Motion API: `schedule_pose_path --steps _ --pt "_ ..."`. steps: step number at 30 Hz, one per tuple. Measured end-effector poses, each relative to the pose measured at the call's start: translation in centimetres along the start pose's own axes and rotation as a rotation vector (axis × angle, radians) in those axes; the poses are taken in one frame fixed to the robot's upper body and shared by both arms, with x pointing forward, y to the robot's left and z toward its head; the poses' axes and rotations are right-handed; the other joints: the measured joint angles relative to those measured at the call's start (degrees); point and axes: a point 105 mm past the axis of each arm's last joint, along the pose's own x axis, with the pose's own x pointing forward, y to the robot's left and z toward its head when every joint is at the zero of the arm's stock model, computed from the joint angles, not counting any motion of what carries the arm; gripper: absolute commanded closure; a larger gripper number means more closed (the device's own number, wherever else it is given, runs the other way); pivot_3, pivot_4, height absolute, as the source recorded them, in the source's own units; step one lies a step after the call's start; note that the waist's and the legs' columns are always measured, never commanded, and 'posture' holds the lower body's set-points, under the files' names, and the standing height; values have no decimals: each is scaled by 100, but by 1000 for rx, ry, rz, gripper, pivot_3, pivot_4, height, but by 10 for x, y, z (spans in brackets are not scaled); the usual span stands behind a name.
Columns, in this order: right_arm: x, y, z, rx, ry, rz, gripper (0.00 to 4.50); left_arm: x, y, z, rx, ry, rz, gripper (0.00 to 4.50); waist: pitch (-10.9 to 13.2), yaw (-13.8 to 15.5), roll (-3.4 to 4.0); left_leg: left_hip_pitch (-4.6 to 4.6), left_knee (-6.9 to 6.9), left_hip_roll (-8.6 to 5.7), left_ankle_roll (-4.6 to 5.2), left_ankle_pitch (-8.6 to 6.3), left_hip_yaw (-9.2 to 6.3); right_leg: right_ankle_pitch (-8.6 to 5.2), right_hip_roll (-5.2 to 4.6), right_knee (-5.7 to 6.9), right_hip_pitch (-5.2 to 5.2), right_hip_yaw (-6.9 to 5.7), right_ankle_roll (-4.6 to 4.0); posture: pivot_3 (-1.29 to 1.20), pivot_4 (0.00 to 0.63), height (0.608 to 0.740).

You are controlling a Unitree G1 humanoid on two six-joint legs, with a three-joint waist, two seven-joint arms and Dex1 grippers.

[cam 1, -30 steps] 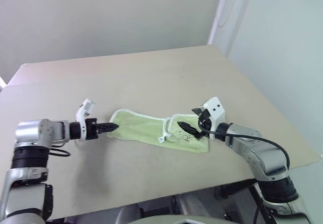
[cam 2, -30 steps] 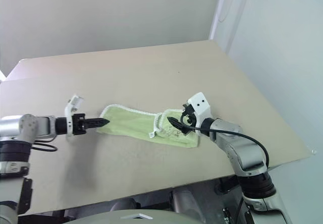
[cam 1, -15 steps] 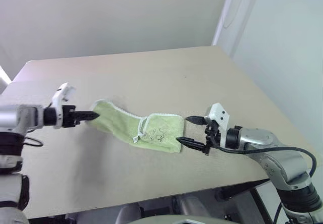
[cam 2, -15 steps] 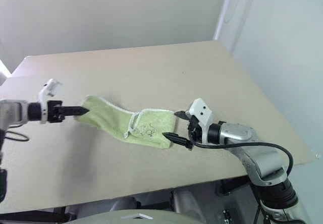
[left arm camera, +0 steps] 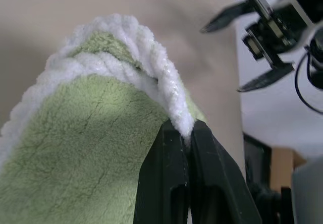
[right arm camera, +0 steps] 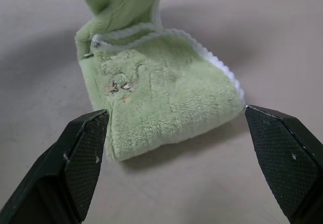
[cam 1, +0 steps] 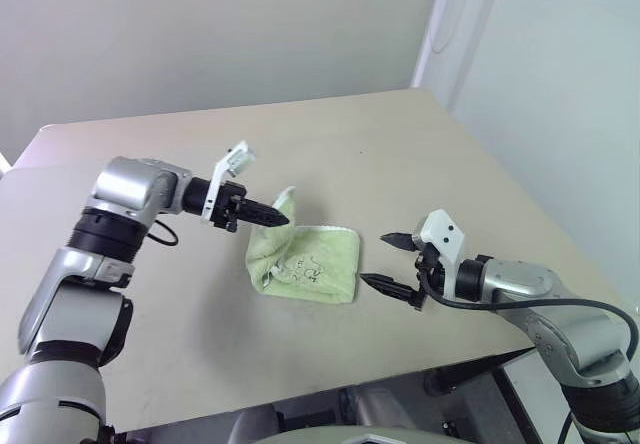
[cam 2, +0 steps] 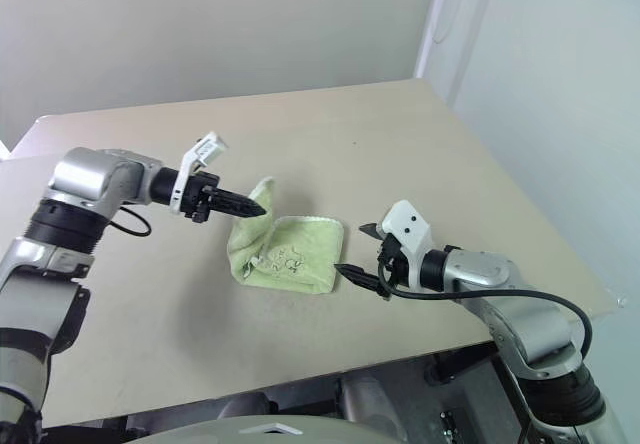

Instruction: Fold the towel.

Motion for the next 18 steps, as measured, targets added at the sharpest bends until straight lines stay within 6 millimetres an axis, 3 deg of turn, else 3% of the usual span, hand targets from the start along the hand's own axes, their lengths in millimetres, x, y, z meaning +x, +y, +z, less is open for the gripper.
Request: schedule_pose_path --steps 12,15,18 --pt "-12 -4 -12 38 34 -132 0 65 -4 -7 93 126 -170 4480 1 1 -3 1 3 0 0 0 2 0 -1 -2 5 3 1 0 0 712" --pt "-13 -5 -14 42 39 -148 0 76 -4 -7 117 135 -185 3831 1 -8 -3 4 2 0 0 0 2 0 0 -2 6 3 1 0 0 712" --pt "-14 -6 -16 42 52 -162 0 82 -7 -5 134 135 -206 2837 1 -9 -3 2 2 0 0 0 2 0 0 -3 6 4 1 0 0 712"
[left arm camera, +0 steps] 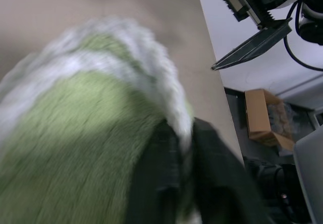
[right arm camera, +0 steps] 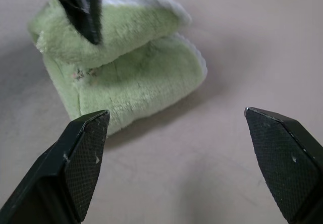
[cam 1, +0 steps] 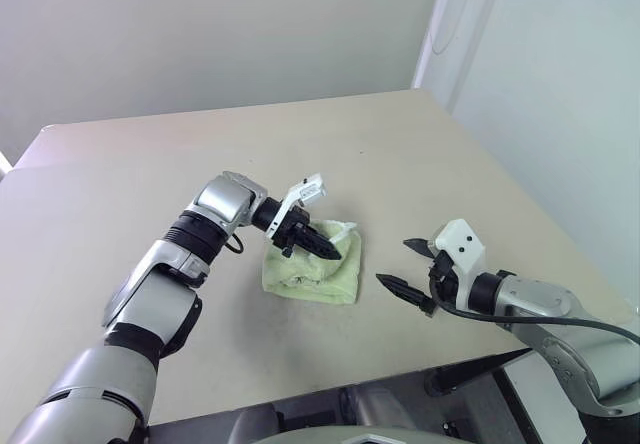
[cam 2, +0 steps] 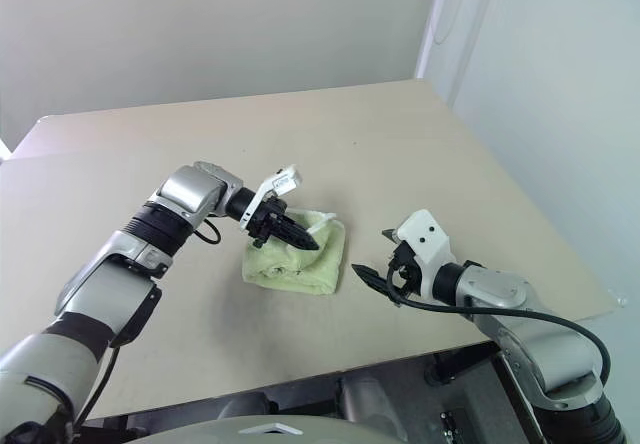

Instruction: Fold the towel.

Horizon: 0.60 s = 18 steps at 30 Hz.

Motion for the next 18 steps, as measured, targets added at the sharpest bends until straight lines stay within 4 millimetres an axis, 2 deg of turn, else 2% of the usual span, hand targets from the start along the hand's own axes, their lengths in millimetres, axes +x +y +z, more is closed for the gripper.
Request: schedule_pose_path --steps 7,8,15,17,18 --pt "0 -5 4 -26 1 -15 0 -1 -2 -1 29 -16 -18 251 0 -1 0 1 0 0 0 0 0 0 0 0 0 0 0 0 0 712" --pt "1 -6 5 -30 0 -15 0 -2 -3 -1 32 -31 -25 20 0 -1 0 1 0 0 0 0 0 0 0 1 0 0 0 0 0 712" --pt "2 -9 4 -23 6 -15 0 -15 -8 9 77 -88 -16 20 2 7 -3 0 1 0 0 0 0 0 -1 0 1 -1 1 0 0 712" --pt "6 -14 23 -3 -66 0 0 -32 0 19 144 -136 79 20 11 -35 -4 2 2 0 0 0 4 3 0 4 -2 4 2 0 0 712" --pt "8 -18 38 6 -123 7 0 -48 5 26 217 -144 168 20 11 -58 -4 6 1 2 0 0 2 5 4 5 -2 4 -1 0 0 712"
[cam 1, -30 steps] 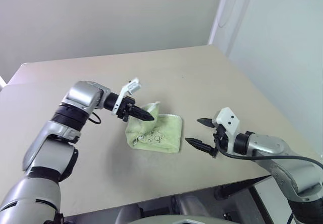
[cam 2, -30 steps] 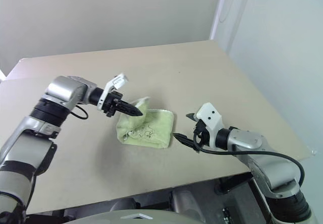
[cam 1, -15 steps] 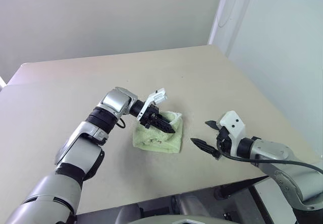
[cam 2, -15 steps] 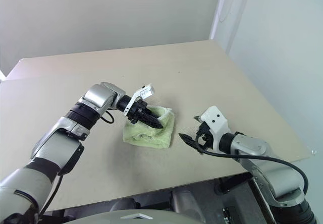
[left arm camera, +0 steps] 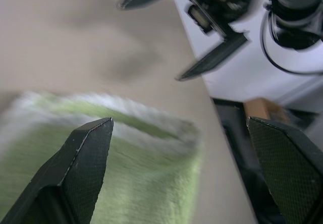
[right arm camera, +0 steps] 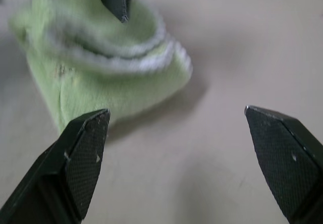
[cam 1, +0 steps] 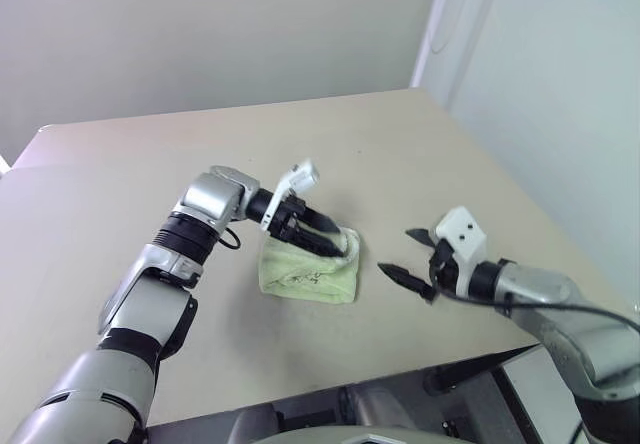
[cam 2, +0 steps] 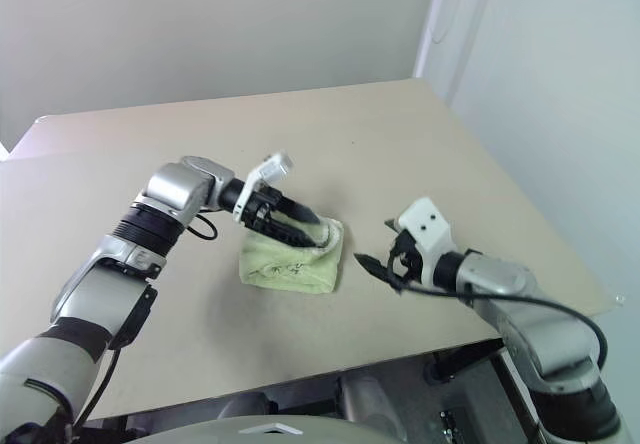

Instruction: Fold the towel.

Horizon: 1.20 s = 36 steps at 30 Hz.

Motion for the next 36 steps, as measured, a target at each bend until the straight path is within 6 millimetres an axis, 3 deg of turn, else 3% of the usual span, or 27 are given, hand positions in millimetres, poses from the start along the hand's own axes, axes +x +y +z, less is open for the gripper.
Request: schedule_pose_path --steps 4,7,10,14,20,26,36 --pt "12 -3 25 62 -89 33 0 -45 16 10 183 13 193 20 -7 18 14 8 -10 10 1 0 -6 0 10 2 6 -5 -4 0 0 712" --pt "32 3 30 117 -94 79 0 -63 21 -8 216 75 257 20 -5 43 20 -1 -8 10 1 0 -2 1 7 0 -1 -3 -5 0 0 712" --pt "53 16 31 136 -83 134 0 -78 23 -39 231 163 315 20 -5 61 20 -9 -7 10 1 0 -1 3 5 -1 -11 -3 -4 0 0 712" --pt "73 27 25 175 -55 180 0 -69 13 -63 199 184 277 20 -6 120 20 -16 2 5 1 0 -4 14 -8 -5 -24 -12 15 0 0 712" --pt "87 31 0 190 30 190 0 -45 7 -72 206 161 266 20 -7 114 19 -15 4 0 1 0 -3 10 -15 -4 -17 -11 24 0 0 712" --pt "84 50 -54 122 210 217 0 -18 0 -97 171 184 240 20 -8 49 20 -7 0 1 2 0 -3 9 -6 4 -1 -8 24 0 0 712" --pt "90 45 -65 -1 233 158 0 -8 -4 -112 187 218 229 20 -25 55 13 81 0 2 1 0 -4 -4 -6 -6 93 -7 3 0 0 712"
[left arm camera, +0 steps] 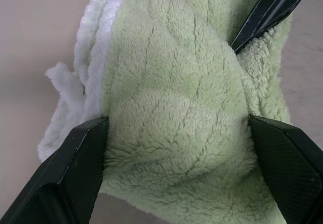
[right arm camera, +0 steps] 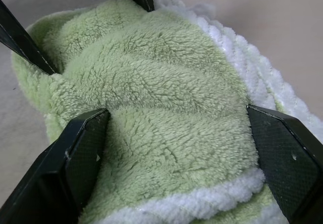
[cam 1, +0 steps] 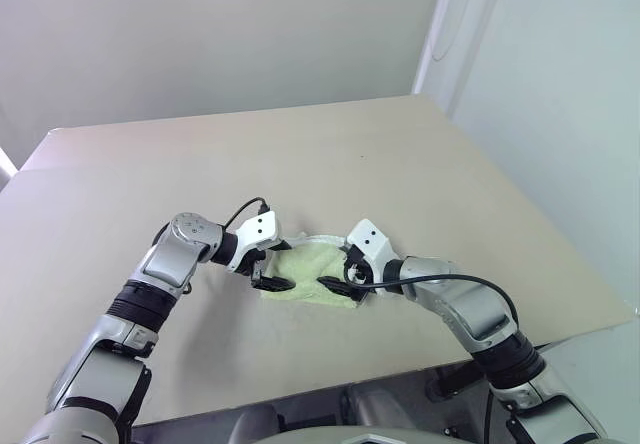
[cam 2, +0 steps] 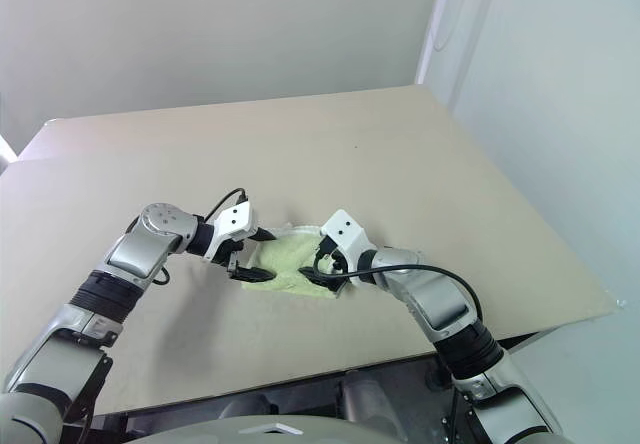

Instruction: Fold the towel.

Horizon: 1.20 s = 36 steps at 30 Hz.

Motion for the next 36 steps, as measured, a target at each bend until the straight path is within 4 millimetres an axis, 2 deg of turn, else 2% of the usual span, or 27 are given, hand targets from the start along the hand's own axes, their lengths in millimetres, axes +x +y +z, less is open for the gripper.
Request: schedule_pose_path --steps 6,9,12,14,16,18,20,23,26,32,36 --pt "-10 -2 2 -5 -10 30 0 1 12 1 -1 -21 25 20 -2 6 2 -3 -1 0 0 0 -1 0 0 0 -1 -1 0 0 0 712" --pt "-22 -5 18 20 -87 48 0 -6 19 3 -28 -47 47 20 0 -4 2 -12 -3 0 0 0 -1 0 1 1 -13 -1 0 0 0 712" --pt "-36 -3 36 -21 -145 88 0 -17 20 7 -60 -89 29 20 5 -12 4 -17 -9 1 0 0 -1 0 3 1 -23 -1 -1 0 0 712" --pt "-46 1 43 -100 -136 127 0 -32 19 11 -95 -126 16 20 8 -19 3 -34 -8 2 0 0 -2 0 4 0 -38 -1 0 0 0 712" --pt "-51 4 46 -141 -133 157 0 -45 21 16 -105 -145 23 20 8 -11 3 -34 -9 3 1 0 -3 -1 4 -1 -38 -3 0 0 0 712" --pt "-51 16 48 -193 -111 241 0 -53 19 19 -94 -134 10 20 11 -12 6 -37 -9 3 1 0 -2 -1 4 -3 -40 -2 0 0 0 712" --pt "-50 24 49 -274 -76 307 0 -58 18 20 -87 -124 11 20 11 -11 6 -35 -8 2 0 0 0 -1 2 -6 -40 -2 0 0 0 712" --pt "-41 26 38 -379 3 356 0 -61 18 18 -89 -112 21 20 11 -4 2 -11 -8 2 0 0 -1 -1 2 -6 -40 -3 0 0 0 712" --pt "-28 26 27 -395 69 416 0 -64 14 11 -104 -88 25 20 13 -28 3 -11 -10 3 1 0 1 -1 3 -4 -43 -1 -1 0 0 712" --pt "-14 31 32 -433 65 446 0 -62 3 3 -125 -59 22 20 13 1 1 -30 -8 4 1 0 -2 0 3 -2 -60 -4 0 0 0 712" --pt "-1 33 18 -431 119 440 0 -63 1 4 -122 -52 28 20 13 4 2 -34 -6 4 1 0 -2 -1 2 -2 -65 -4 0 0 0 712"
